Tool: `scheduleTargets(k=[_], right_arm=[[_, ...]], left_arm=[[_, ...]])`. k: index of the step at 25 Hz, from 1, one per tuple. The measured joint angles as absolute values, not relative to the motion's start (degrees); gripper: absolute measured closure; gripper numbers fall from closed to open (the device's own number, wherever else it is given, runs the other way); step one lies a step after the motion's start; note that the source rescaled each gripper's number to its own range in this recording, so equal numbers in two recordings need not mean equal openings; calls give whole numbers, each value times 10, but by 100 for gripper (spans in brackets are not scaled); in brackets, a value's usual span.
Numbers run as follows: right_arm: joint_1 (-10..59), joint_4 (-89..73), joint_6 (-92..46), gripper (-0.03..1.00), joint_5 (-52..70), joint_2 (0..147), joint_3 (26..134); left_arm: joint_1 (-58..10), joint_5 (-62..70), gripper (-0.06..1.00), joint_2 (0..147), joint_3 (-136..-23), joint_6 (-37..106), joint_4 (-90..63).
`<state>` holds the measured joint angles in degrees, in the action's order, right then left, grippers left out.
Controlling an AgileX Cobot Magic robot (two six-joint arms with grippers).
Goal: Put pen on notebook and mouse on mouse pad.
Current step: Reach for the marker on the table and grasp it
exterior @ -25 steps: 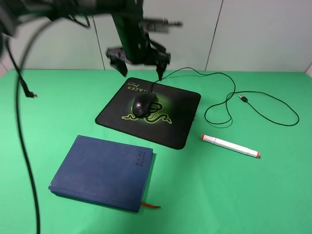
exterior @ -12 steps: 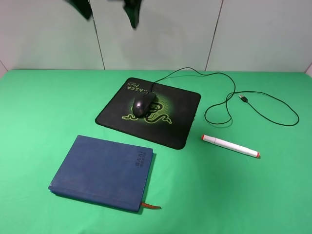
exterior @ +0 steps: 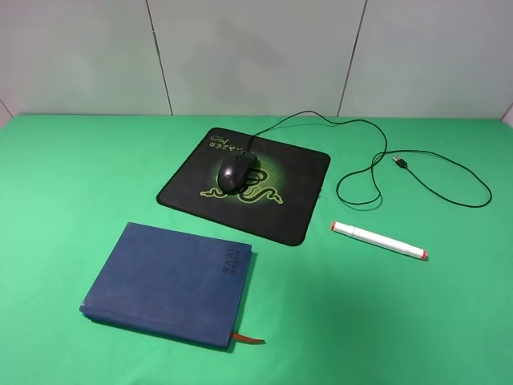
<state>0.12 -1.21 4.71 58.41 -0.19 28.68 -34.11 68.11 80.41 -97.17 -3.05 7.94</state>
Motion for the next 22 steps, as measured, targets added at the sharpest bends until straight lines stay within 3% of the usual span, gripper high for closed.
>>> scheduleTargets(k=[7, 22], right_arm=[[1, -12, 47, -3, 584, -2, 287], [1, -12, 47, -3, 584, -2, 287]], left_arm=[[-341, 681, -5, 642, -848, -25, 54], [-327, 682, -5, 372, -700, -24, 37]])
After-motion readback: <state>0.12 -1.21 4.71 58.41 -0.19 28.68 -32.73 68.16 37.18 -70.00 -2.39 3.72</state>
